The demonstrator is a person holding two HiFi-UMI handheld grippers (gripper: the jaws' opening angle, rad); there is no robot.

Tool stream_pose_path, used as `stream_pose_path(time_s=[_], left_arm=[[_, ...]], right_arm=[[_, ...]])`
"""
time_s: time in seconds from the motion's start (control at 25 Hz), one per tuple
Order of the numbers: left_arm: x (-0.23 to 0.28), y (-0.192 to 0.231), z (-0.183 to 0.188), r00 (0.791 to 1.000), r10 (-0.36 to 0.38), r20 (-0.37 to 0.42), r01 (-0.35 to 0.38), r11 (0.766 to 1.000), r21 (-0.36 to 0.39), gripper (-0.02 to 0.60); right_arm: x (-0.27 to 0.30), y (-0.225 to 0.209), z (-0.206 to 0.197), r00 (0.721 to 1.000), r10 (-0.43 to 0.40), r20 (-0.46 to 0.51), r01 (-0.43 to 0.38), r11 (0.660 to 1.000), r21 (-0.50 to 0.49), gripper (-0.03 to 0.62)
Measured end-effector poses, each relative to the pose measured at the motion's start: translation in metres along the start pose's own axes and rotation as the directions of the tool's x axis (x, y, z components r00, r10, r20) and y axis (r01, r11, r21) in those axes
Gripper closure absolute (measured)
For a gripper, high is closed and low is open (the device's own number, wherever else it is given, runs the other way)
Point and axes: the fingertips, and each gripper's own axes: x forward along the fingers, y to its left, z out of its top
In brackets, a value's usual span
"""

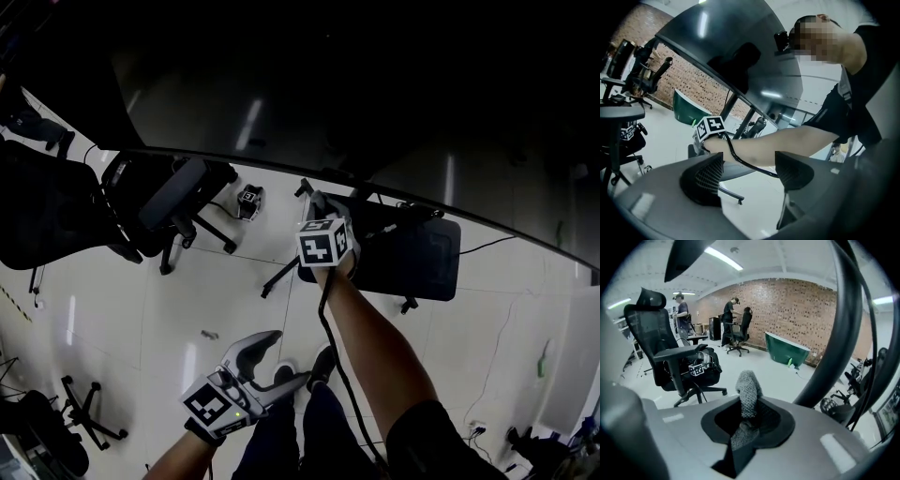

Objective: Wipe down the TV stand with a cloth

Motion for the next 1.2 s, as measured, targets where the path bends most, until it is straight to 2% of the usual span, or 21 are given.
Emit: stream_pose_path(time_s=[0.16,0.24,0.36,0.52,0.76,0.92,1.2], left_arm=[[-0.002,0.006,-0.002,1.0,0.007,-0.005,-0.007,1.0,-0.009,0.209],[-0.001,0.008,-0.002,1.0,0.01,-0.006,-0.01,1.0,-0.005,0.209],[0.005,0.006,-0.001,1.0,0.003,-0.004,-0.003,1.0,-0.008,0.209],[0.01,0.004,-0.011,1.0,-0.01,-0.019,0.01,1.0,-0.017,0.209],[0.01,0.003,-0.029,0.999,-0.013,-0.044,0.011,0.999,-0.047,0.209],[0.009,0.006,-0.031,0.999,-0.007,-0.043,0.005,0.998,-0.057,0.21],[0.014,0.018,-0.017,1.0,0.007,-0.027,-0.008,0.999,-0.04,0.209]], right_arm=[[-0.016,0.019,0.011,0.995,0.048,0.086,-0.044,0.998,-0.055,0.533],[-0.01,0.027,0.005,0.995,0.069,0.066,-0.067,0.997,-0.023,0.533],[0.003,0.026,-0.003,0.998,0.054,0.034,-0.055,0.998,0.01,0.533],[0.03,0.01,-0.022,0.998,0.047,-0.038,-0.038,0.979,0.2,0.532],[0.058,-0.012,-0.05,0.992,-0.002,-0.128,0.045,0.942,0.334,0.531],[0.063,-0.01,-0.051,0.991,-0.007,-0.132,0.044,0.958,0.283,0.531],[0.036,0.019,-0.075,0.99,0.057,-0.13,-0.029,0.978,0.209,0.531]])
